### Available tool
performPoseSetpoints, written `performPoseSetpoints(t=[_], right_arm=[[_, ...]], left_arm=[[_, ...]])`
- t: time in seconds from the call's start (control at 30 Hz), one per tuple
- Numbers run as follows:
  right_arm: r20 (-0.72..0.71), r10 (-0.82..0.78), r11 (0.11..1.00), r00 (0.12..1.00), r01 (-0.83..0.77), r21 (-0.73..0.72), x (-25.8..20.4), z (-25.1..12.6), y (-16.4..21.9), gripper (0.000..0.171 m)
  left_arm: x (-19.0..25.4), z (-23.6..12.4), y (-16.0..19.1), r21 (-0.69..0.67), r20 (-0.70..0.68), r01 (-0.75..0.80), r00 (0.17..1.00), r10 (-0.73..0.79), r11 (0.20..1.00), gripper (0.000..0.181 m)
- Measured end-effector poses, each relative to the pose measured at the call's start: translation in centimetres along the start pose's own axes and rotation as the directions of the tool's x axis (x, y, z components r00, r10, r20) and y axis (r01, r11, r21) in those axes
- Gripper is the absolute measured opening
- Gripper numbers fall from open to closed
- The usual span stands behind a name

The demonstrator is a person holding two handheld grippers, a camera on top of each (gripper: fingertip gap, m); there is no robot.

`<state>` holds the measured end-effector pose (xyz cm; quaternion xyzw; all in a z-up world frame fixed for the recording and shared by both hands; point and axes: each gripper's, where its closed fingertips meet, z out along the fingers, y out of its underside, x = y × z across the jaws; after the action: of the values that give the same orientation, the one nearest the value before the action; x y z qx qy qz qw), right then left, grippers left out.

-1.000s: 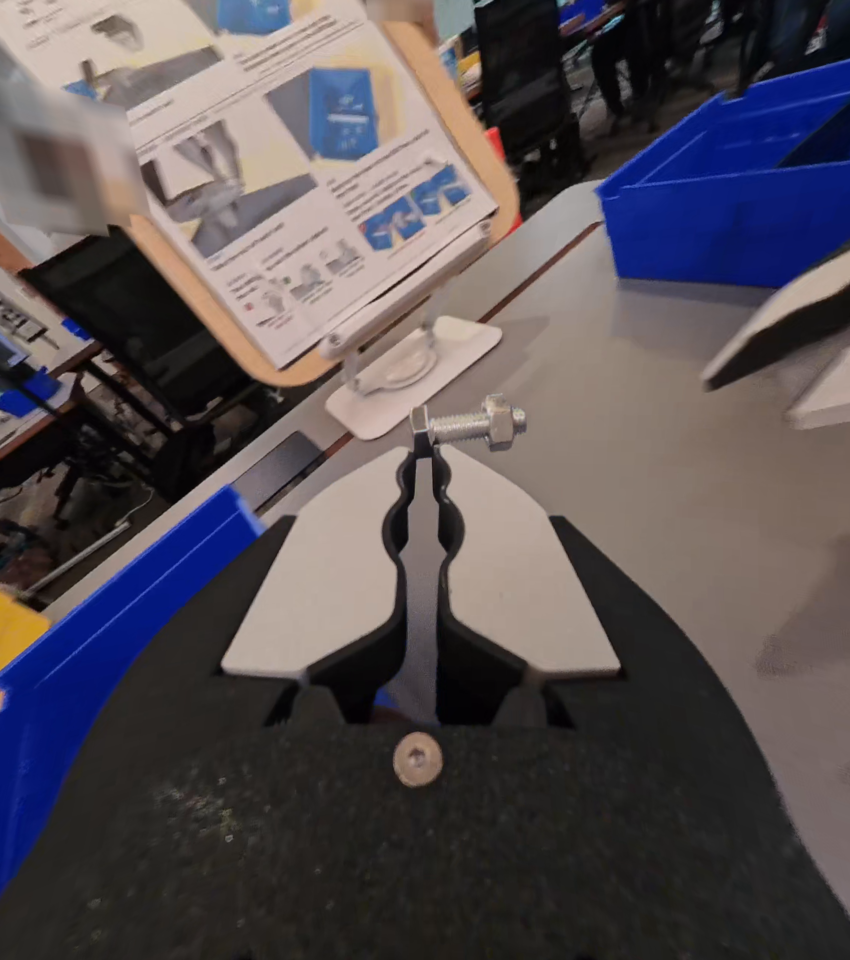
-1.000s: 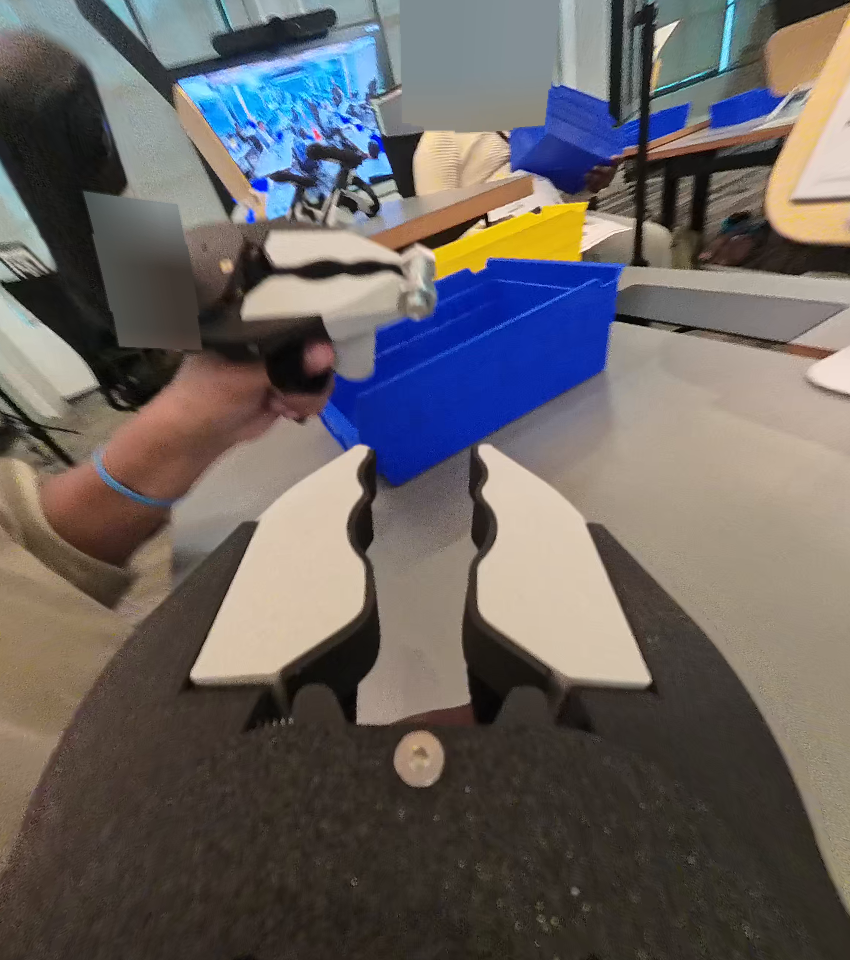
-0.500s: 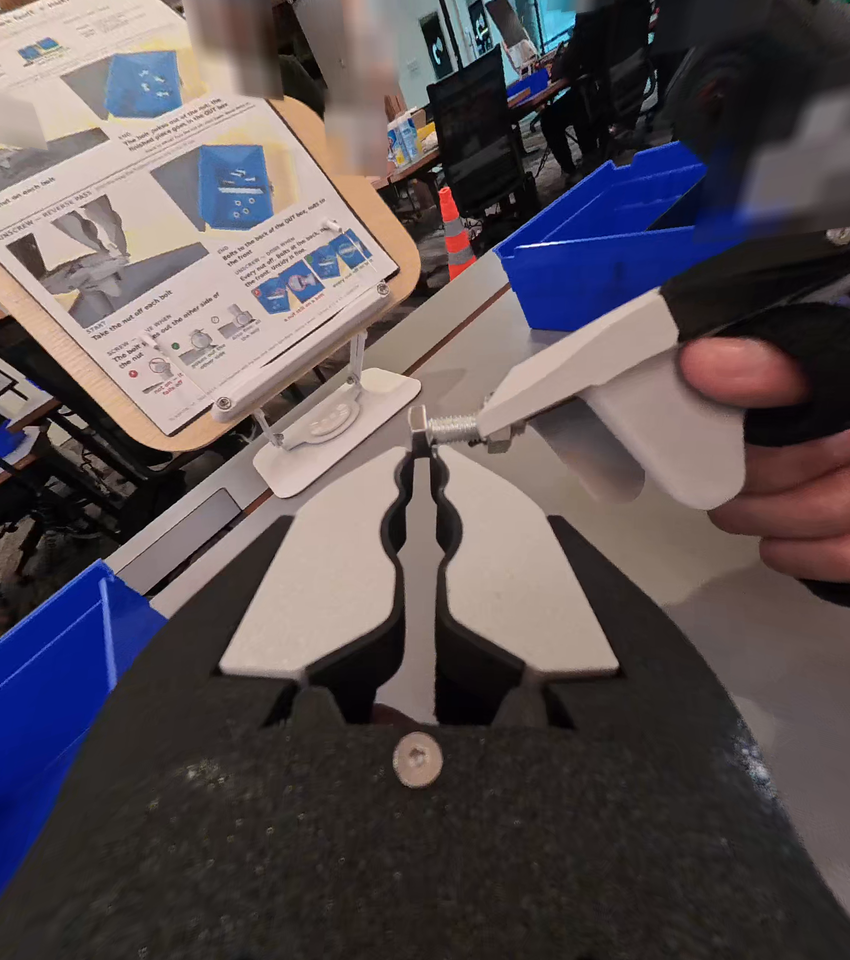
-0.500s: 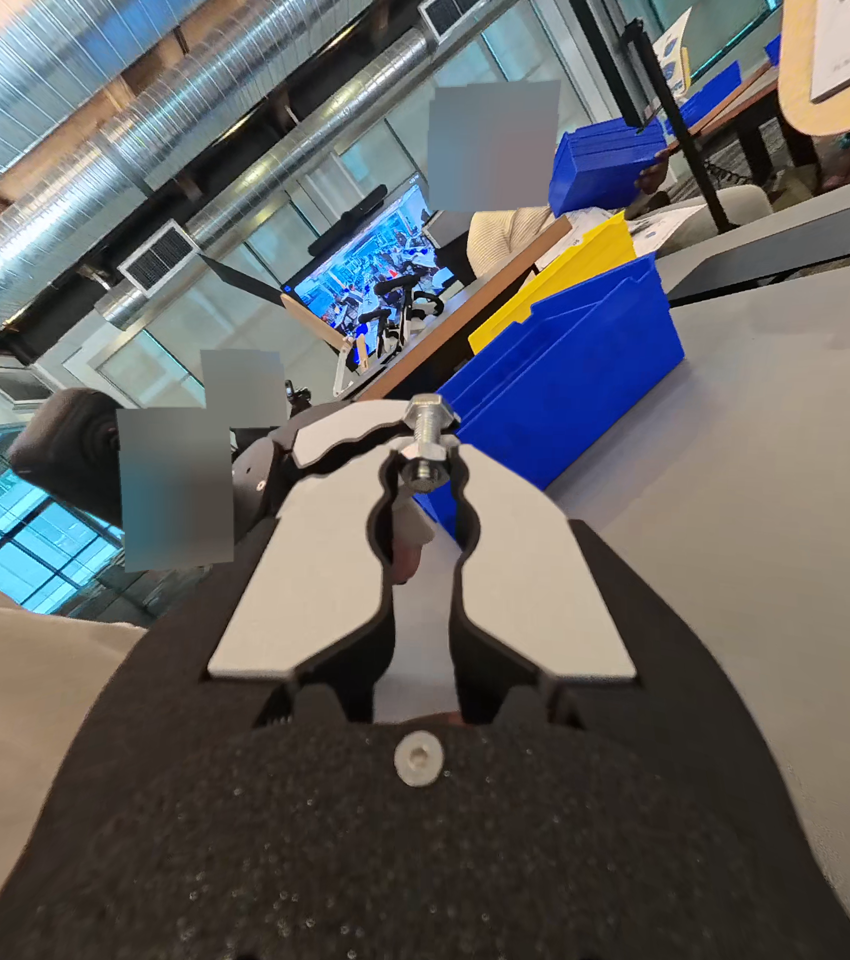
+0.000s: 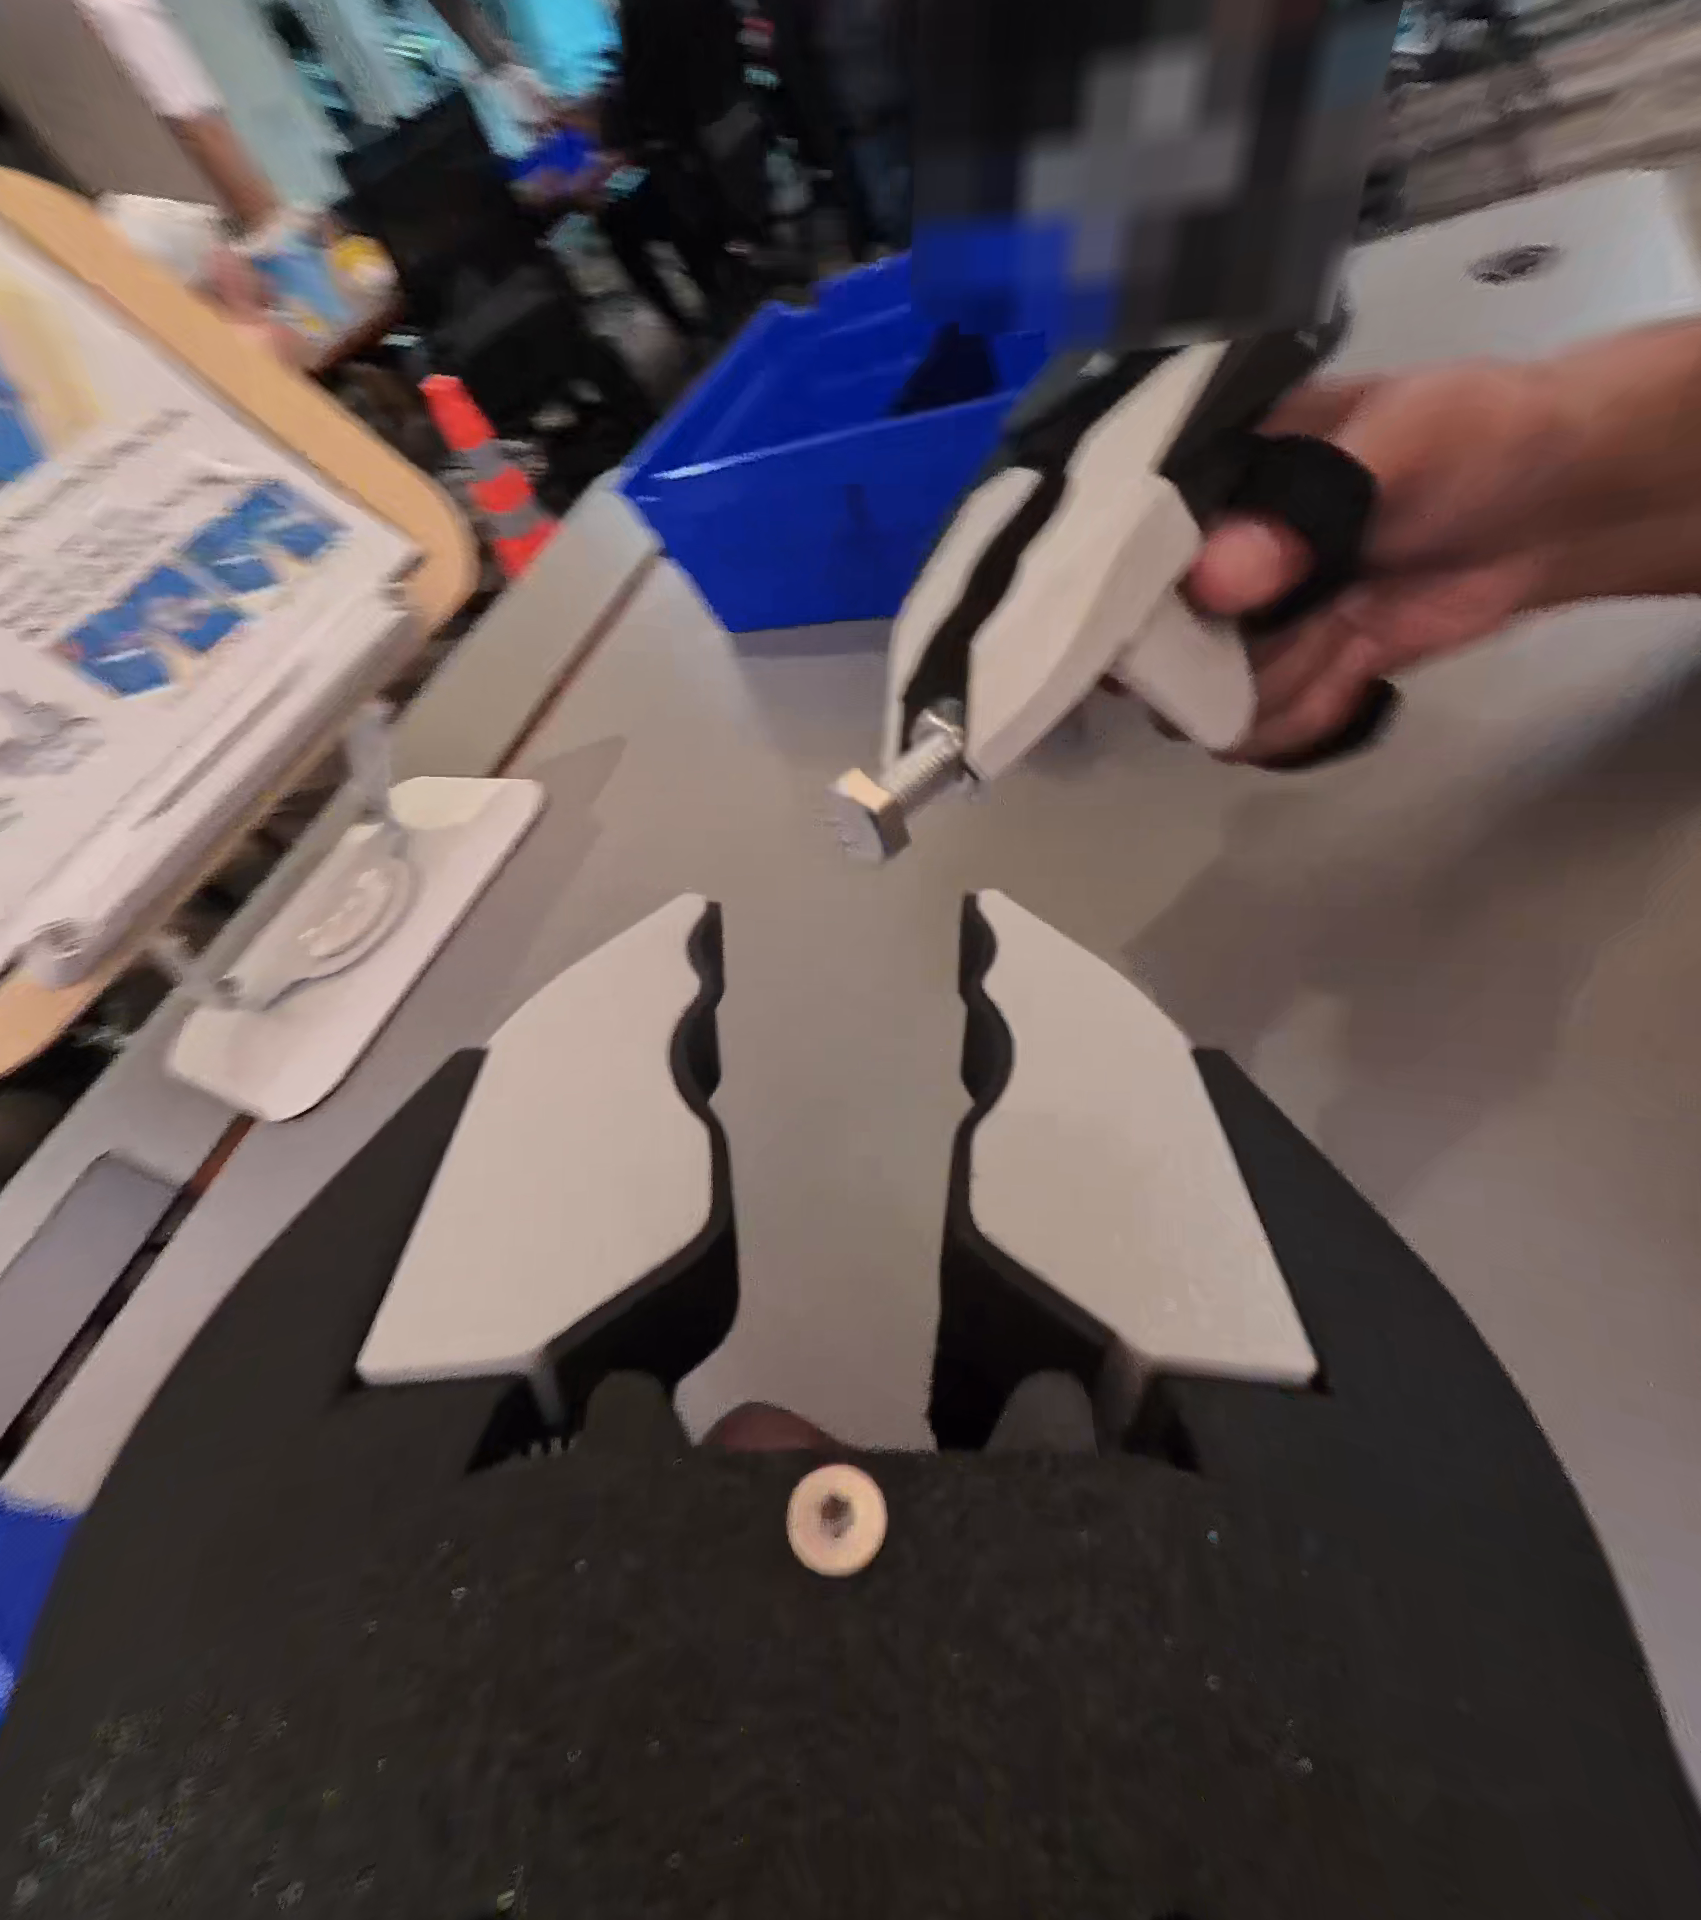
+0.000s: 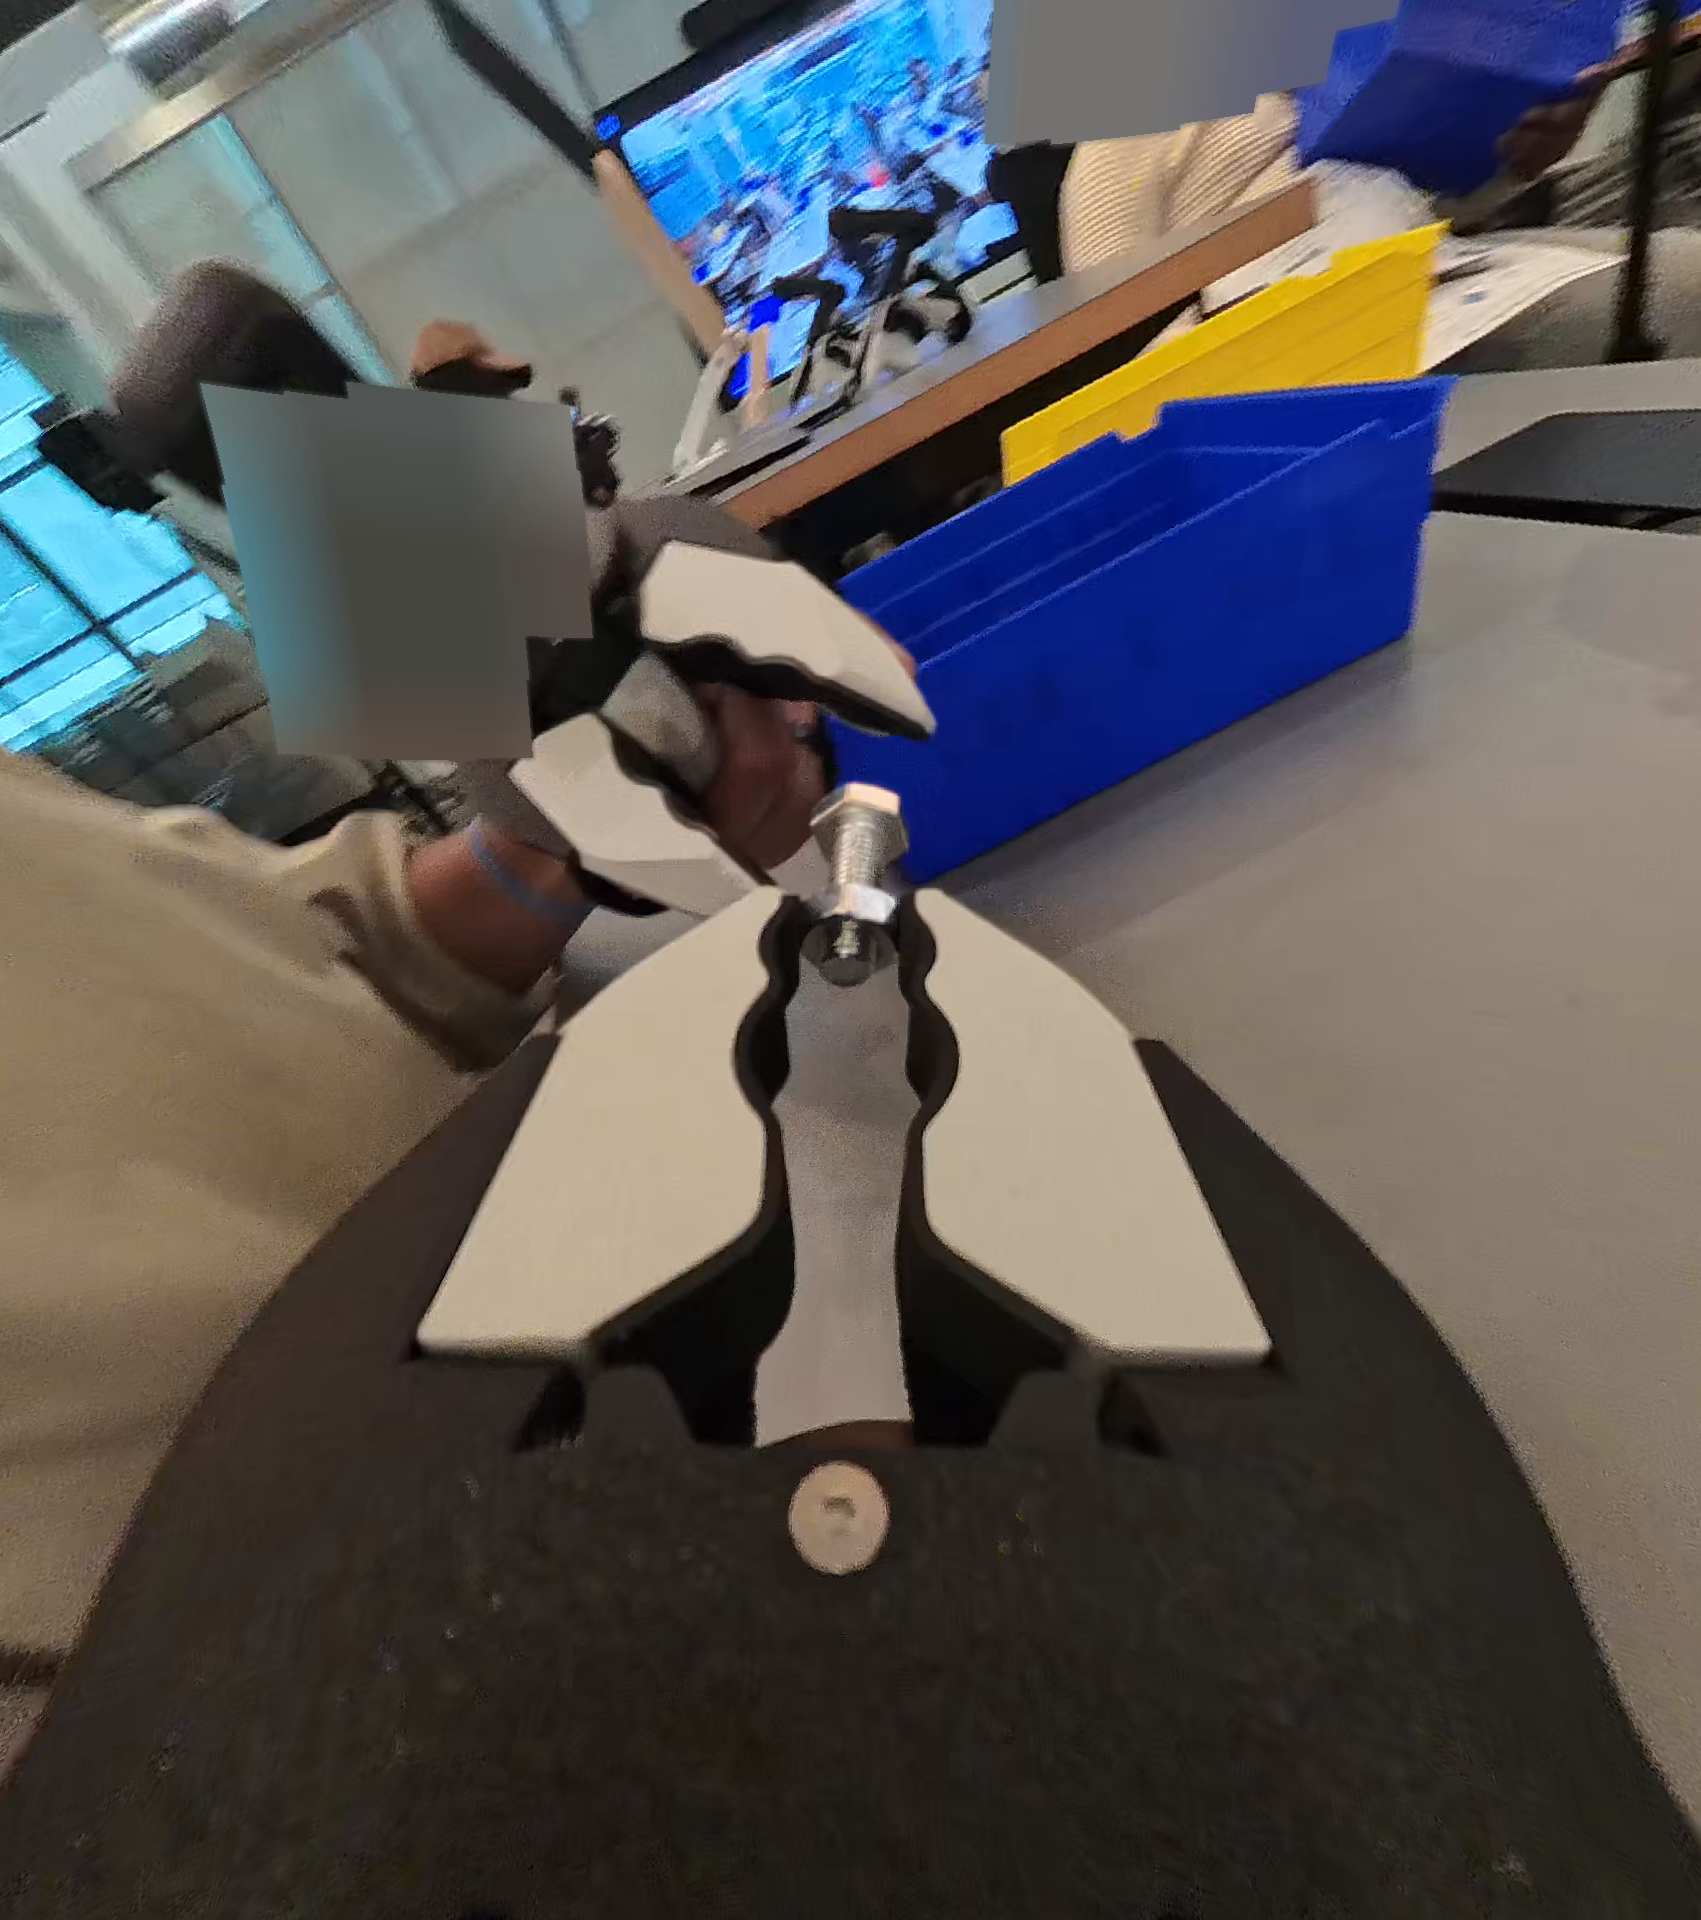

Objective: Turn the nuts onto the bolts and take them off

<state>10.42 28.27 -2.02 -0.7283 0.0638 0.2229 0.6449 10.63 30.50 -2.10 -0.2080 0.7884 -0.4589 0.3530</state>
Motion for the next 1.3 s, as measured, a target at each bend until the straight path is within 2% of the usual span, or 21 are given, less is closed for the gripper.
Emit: performPoseSetpoints(t=[0.17, 0.3, 0.43, 0.67, 0.77, 1.03, 1.3], right_arm=[[0.182, 0.021, 0.998, 0.983, -0.009, -0.066, -2.5, -0.4, 0.9, 0.018], [0.302, 0.041, 0.999, 0.953, -0.029, -0.044, -4.6, -0.6, 0.5, 0.018], [0.332, 0.071, 0.997, 0.941, -0.062, -0.038, -4.9, -0.5, 0.4, 0.018], [0.424, 0.163, 0.986, 0.891, -0.159, -0.047, -5.5, -0.3, 0.3, 0.018], [0.454, 0.195, 0.980, 0.869, -0.190, -0.056, -5.9, -0.2, 0.4, 0.018], [0.521, 0.336, 0.937, 0.785, -0.332, -0.105, -5.8, -0.3, 0.4, 0.018], [0.517, 0.363, 0.930, 0.775, -0.338, -0.146, -5.8, -0.1, 1.0, 0.018]], left_arm=[[3.1, -1.0, -1.1, 0.075, -0.292, -0.028, 0.955, 0.048, 0.997, 0.044], [3.9, -1.4, -2.3, 0.131, -0.365, -0.030, 0.928, 0.076, 0.991, 0.042], [4.3, -1.8, -3.4, 0.199, -0.371, -0.029, 0.923, 0.103, 0.980, 0.036], [4.7, -2.1, -3.8, 0.231, -0.367, -0.045, 0.921, 0.130, 0.972, 0.031], [4.9, -2.2, -3.7, 0.241, -0.359, -0.071, 0.920, 0.157, 0.968, 0.019], [4.9, -2.1, -3.7, 0.274, -0.314, -0.106, 0.930, 0.193, 0.956, 0.019], [5.3, -2.5, -3.7, 0.260, -0.335, -0.122, 0.919, 0.208, 0.958, 0.030]])
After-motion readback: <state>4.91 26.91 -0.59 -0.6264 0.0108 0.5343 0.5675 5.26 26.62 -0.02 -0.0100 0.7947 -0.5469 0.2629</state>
